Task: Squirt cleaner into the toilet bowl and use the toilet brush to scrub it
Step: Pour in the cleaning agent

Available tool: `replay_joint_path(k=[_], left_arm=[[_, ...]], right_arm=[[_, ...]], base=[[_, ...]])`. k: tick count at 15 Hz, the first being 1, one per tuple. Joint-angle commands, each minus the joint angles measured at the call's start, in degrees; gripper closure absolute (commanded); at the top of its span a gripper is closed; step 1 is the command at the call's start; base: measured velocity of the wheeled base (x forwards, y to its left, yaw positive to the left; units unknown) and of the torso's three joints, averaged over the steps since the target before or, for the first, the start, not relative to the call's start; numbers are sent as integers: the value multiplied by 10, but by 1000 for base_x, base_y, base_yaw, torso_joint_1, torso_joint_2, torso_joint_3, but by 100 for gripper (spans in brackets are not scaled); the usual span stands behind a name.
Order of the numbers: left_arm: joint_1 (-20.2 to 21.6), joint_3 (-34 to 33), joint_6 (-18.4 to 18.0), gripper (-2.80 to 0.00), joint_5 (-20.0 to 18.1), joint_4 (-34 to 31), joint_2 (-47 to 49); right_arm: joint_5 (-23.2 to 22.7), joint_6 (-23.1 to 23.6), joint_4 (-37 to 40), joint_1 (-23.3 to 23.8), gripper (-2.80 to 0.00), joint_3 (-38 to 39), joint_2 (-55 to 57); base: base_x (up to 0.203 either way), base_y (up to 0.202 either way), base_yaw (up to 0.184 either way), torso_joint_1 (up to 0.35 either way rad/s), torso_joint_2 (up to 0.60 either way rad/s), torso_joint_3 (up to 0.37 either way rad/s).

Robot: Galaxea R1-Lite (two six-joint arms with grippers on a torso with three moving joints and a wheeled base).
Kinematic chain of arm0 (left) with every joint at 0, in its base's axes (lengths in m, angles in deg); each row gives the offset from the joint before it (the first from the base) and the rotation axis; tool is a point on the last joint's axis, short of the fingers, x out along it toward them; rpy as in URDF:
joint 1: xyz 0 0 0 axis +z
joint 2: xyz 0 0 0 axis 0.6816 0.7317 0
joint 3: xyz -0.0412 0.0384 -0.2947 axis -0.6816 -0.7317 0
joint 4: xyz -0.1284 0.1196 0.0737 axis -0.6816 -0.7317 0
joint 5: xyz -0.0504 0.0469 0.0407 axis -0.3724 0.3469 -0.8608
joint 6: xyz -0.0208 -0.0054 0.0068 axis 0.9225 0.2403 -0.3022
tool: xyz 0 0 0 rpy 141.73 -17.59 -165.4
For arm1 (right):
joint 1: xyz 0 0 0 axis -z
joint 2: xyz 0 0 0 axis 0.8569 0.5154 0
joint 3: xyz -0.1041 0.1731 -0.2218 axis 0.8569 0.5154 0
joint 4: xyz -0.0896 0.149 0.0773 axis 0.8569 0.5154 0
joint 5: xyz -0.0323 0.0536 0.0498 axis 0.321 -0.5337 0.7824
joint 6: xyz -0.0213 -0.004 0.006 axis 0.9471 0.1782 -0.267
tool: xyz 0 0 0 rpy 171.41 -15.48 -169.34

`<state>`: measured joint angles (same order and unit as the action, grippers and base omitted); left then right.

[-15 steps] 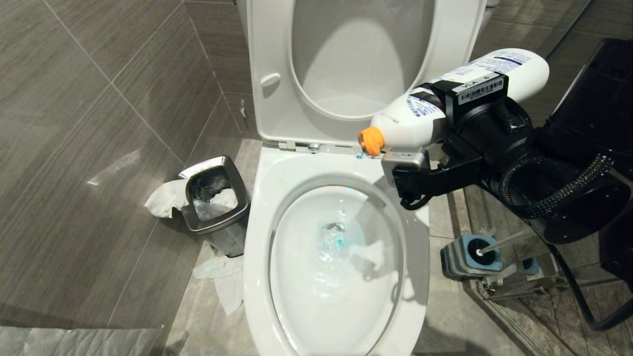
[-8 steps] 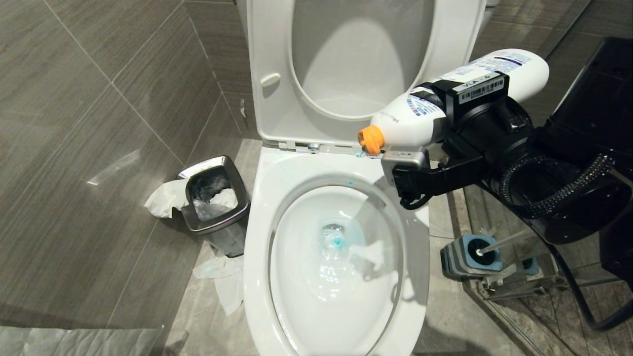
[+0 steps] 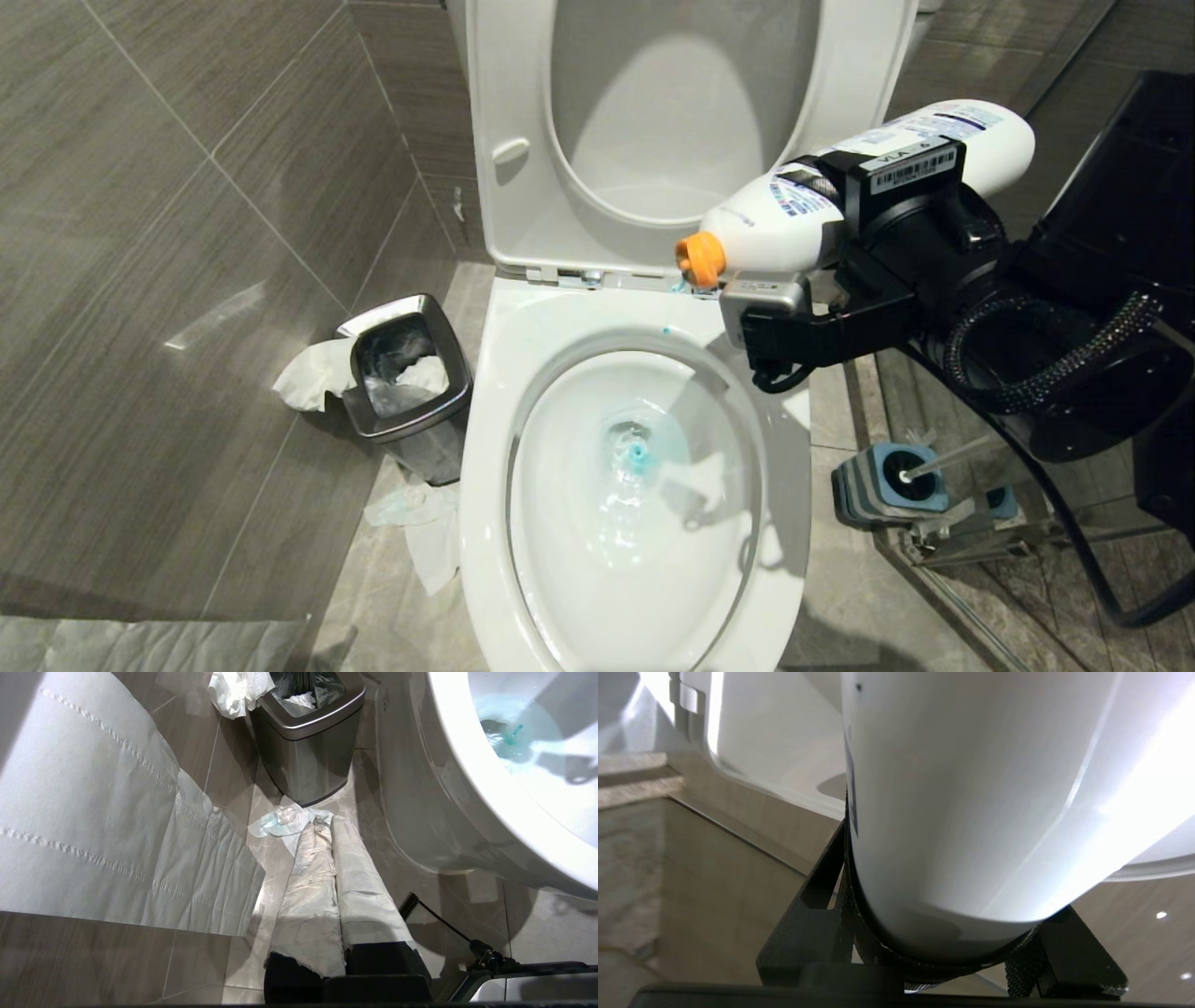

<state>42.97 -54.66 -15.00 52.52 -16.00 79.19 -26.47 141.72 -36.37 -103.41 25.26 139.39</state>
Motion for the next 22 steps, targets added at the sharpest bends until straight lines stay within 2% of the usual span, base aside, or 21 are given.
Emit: replay_joint_path(k=[1, 3, 7, 11, 17, 22], left_arm=[[0, -2, 0, 0, 0, 0, 0], [0, -2, 0, 0, 0, 0, 0], [0, -2, 0, 0, 0, 0, 0], [0, -2, 0, 0, 1, 0, 0], [0, -2, 0, 0, 0, 0, 0], [0, -2, 0, 0, 0, 0, 0]], right_arm=[[3, -10, -3, 0, 0, 2, 0], [3, -67, -3, -1, 0, 10, 1], [4, -137, -6, -1, 0, 39, -8], [5, -209, -58, -1, 0, 61, -15], [48, -327, -58, -1, 0, 56, -46], [82, -480, -53, 0, 0, 19, -44]], base=[[0, 0, 0, 0, 0, 0], [0, 0, 0, 0, 0, 0], [0, 0, 0, 0, 0, 0], [0, 0, 0, 0, 0, 0], [0, 0, 0, 0, 0, 0], [0, 0, 0, 0, 0, 0]])
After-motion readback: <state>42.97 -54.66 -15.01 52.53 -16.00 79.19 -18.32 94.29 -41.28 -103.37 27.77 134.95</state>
